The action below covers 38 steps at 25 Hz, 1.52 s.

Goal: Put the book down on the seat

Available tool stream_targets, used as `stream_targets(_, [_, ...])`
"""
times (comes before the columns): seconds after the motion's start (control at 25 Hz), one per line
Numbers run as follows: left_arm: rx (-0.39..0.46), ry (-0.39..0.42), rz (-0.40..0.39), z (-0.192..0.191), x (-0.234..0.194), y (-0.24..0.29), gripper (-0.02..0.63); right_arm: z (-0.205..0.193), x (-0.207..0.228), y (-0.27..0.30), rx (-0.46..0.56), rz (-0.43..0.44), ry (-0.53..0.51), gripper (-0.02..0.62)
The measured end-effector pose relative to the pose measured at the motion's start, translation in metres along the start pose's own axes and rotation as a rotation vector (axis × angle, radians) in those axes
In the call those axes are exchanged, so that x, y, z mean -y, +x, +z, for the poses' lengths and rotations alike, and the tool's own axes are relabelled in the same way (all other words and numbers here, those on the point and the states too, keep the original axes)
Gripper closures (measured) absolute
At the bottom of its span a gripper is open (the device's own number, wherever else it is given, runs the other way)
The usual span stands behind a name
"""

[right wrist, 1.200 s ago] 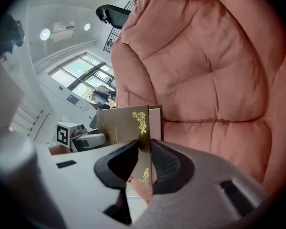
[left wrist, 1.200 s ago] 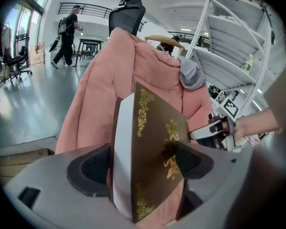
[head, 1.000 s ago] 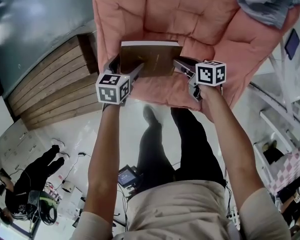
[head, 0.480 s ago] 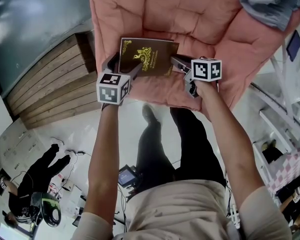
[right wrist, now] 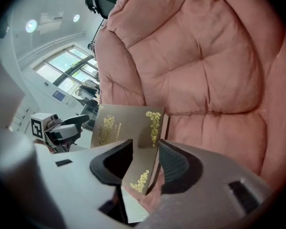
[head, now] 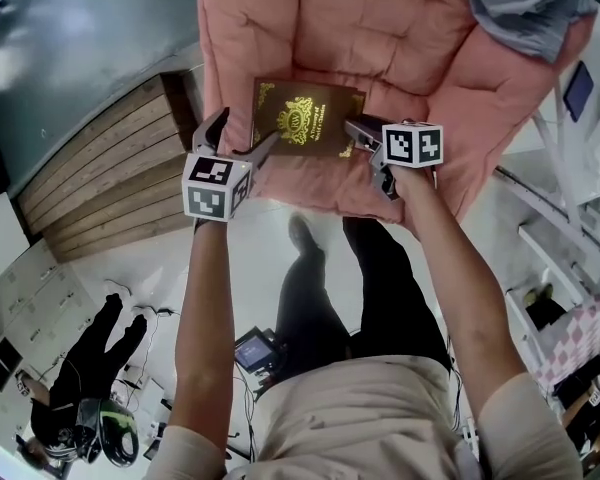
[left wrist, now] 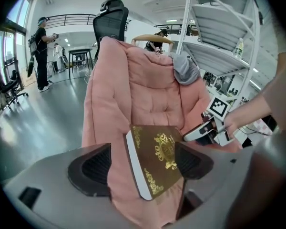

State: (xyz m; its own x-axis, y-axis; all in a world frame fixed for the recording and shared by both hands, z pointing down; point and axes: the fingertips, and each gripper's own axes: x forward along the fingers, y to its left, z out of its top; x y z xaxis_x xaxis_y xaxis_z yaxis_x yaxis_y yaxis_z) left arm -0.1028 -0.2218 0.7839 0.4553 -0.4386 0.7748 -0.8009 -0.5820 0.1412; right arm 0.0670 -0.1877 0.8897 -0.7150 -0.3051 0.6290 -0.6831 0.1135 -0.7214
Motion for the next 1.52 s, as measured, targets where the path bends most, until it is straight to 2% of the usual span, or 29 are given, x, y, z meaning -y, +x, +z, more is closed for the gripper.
stream_targets(0.12, [0.025, 0.018, 0.011, 0.014, 0.002, -0.023, 0.216, 0.007, -0.007, -0.02, 0.026, -0.06, -0.032, 0.449])
stream_targets(0.36, [0.114, 0.063, 0.045, 0.053, 0.003, -0.078, 0.218, 0.039, -0.043, -0.069, 0.123, -0.092, -0.097, 0.466])
stream_targets(0.44, [0.152, 0.075, 0.049, 0.067, 0.006, -0.102, 0.218, 0.051, -0.066, -0.088, 0.167, -0.079, -0.121, 0.51])
stream_targets(0.8, [0.35, 0.126, 0.041, 0.137, 0.037, -0.21, 0.228, 0.103, -0.185, -0.178, 0.363, 0.015, -0.248, 0.535])
stream_targets(1.12, [0.557, 0.179, 0.016, 0.198, 0.079, -0.322, 0.365, 0.121, -0.299, -0.274, 0.498, 0.087, -0.413, 0.564])
stream_targets(1.32, [0.654, 0.21, 0.024, 0.224, 0.098, -0.4, 0.439, 0.123, -0.384, -0.332, 0.573, 0.128, -0.572, 0.603])
stream_targets(1.52, [0.735, 0.237, 0.004, 0.232, 0.12, -0.467, 0.543, 0.112, -0.47, -0.383, 0.618, 0.153, -0.746, 0.604])
